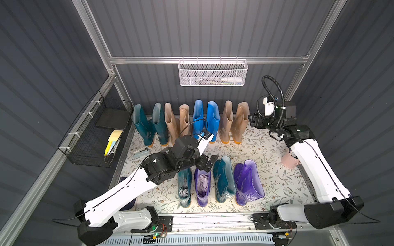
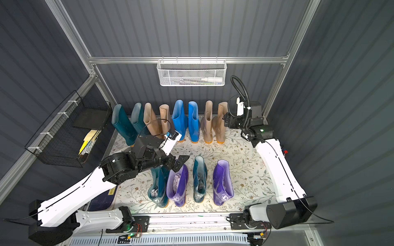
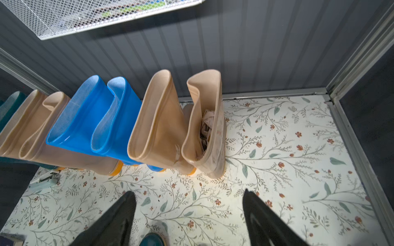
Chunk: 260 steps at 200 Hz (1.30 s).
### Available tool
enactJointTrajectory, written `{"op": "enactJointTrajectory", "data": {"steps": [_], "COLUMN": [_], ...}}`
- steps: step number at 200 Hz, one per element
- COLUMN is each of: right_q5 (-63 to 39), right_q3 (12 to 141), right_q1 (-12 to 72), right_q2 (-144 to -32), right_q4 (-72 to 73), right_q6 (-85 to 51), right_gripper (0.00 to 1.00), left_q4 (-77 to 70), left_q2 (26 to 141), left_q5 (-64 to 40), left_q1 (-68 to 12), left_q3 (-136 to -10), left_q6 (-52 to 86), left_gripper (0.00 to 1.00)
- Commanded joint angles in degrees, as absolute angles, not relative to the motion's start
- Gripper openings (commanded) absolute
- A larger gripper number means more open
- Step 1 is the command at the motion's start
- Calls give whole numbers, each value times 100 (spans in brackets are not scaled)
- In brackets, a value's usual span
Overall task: Match and arrange rain boots in pairs
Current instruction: Pick up the rain boot at the center of the board.
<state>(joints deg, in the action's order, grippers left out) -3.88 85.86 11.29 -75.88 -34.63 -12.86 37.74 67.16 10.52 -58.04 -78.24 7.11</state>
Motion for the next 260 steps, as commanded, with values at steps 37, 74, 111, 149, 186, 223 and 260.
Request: {"op": "enactJointTrajectory", "data": {"steps": [37,74,111,149,186,223,260], "right_q5": [-386,-453,-391,-351,-357,-867,-1332], "right_q3": [8262,8194,7969,7983,7963,8232,8331], "right_q1": [1116,1116,1116,1115,1108,1108,1130], "right_q2": [-7204,-7082,-6784,-6685,-6600,-6641,-6396], "right_q4": [-3560,-3558,-3554,-3733,-3788,-4523,-5320], "right_q6": [-1550,-1672,-1705,-1630,-1576,-1348,-1312], "right_gripper": [85,86,87,88,90,88,86], "left_q4": [3771,3866,4119,4204,4394,4515,4952], "left_q2": [6869,6801,6803,6995,7321,7418,7442], "left_q5": [1362,1379,1384,1352,1285,1300,1372], "left_q1": [-5810,-5810,-5814,-5818,-5814,-5820,-5818], "left_q3": [-8050,-8279,-8419,-8511,-8704,-8702,-8816], "left_q6": [964,1157,1309,1345,1348,1397,1550], "left_gripper": [99,99,99,100,99,100,99]}}
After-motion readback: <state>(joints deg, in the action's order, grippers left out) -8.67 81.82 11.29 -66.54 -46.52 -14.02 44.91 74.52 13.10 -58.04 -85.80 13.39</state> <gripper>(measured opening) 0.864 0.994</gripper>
